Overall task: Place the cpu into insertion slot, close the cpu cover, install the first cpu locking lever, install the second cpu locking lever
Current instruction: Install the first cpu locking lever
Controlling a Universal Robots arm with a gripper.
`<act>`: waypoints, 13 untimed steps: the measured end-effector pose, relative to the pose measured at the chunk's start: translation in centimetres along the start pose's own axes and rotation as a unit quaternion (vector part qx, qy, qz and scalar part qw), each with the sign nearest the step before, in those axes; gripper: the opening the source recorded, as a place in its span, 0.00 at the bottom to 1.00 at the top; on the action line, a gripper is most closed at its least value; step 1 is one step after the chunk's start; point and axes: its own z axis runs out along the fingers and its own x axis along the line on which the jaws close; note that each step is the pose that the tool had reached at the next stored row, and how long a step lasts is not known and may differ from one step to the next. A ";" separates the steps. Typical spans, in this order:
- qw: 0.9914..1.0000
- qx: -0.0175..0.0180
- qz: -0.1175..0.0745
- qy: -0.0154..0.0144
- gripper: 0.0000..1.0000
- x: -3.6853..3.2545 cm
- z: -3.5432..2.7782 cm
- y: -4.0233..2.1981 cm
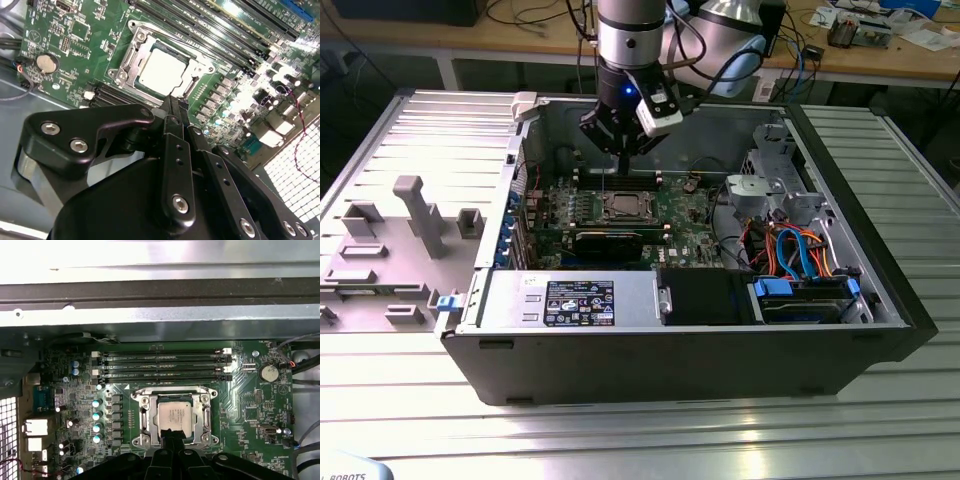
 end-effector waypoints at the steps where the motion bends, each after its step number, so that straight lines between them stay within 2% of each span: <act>1: 1.000 -0.001 -0.001 0.000 0.11 0.15 0.00 -0.01; 2: 1.000 -0.001 -0.001 0.000 0.11 0.27 0.01 -0.01; 3: 1.000 -0.003 -0.002 0.000 0.11 1.74 0.00 -0.10; 4: 1.000 -0.004 -0.003 0.000 0.11 3.50 0.16 -0.13; 5: 1.000 -0.006 -0.005 0.000 0.11 4.12 0.54 0.04; 6: 1.000 -0.006 -0.020 0.000 0.11 4.07 1.05 1.38; 7: 1.000 -0.006 -0.022 0.000 0.11 4.04 1.17 1.85; 11: 1.000 -0.006 -0.025 0.000 0.11 3.97 1.25 2.40; 13: 1.000 -0.006 -0.025 0.000 0.11 3.83 1.27 2.43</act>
